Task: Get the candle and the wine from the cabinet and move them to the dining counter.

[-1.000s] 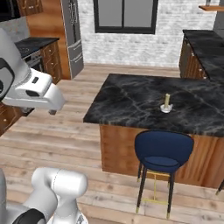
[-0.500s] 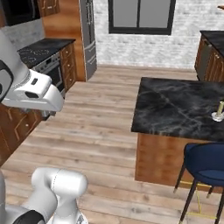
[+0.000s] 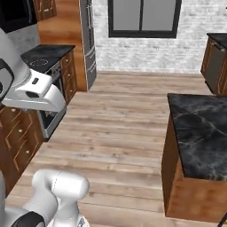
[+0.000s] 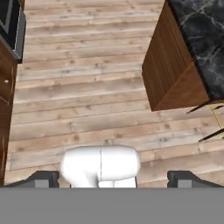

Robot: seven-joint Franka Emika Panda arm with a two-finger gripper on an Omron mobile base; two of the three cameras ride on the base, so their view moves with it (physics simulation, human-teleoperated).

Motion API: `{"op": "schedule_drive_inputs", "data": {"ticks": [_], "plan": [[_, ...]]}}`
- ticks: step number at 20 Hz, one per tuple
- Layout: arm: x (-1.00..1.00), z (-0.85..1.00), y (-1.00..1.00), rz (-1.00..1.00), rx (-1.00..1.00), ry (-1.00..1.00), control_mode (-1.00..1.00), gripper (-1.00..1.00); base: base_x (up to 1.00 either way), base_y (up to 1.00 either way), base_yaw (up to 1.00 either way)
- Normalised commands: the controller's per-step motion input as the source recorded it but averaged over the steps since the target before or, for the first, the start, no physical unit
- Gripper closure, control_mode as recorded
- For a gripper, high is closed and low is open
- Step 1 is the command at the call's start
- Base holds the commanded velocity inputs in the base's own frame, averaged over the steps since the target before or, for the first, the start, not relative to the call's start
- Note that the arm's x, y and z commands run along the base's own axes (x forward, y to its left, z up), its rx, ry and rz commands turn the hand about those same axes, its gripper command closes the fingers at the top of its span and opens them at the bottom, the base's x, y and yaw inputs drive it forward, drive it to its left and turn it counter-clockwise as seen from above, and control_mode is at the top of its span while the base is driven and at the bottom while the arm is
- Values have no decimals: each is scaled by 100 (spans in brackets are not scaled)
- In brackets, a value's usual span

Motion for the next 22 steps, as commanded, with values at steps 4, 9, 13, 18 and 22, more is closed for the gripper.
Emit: {"op": "schedule_drive_inputs", "data": {"ticks": [4, 9, 13, 18, 22], "plan": [[0, 0, 0, 0, 0, 0, 100, -100, 100, 51, -1], [0, 0, 0, 0, 0, 0, 100, -100, 100, 6, -2], [0, 0, 0, 0, 0, 0, 100, -100, 100, -6, 0], [0, 0, 0, 0, 0, 0, 100, -100, 100, -1, -1], [0, 0, 0, 0, 0, 0, 100, -100, 100, -5, 0]]}}
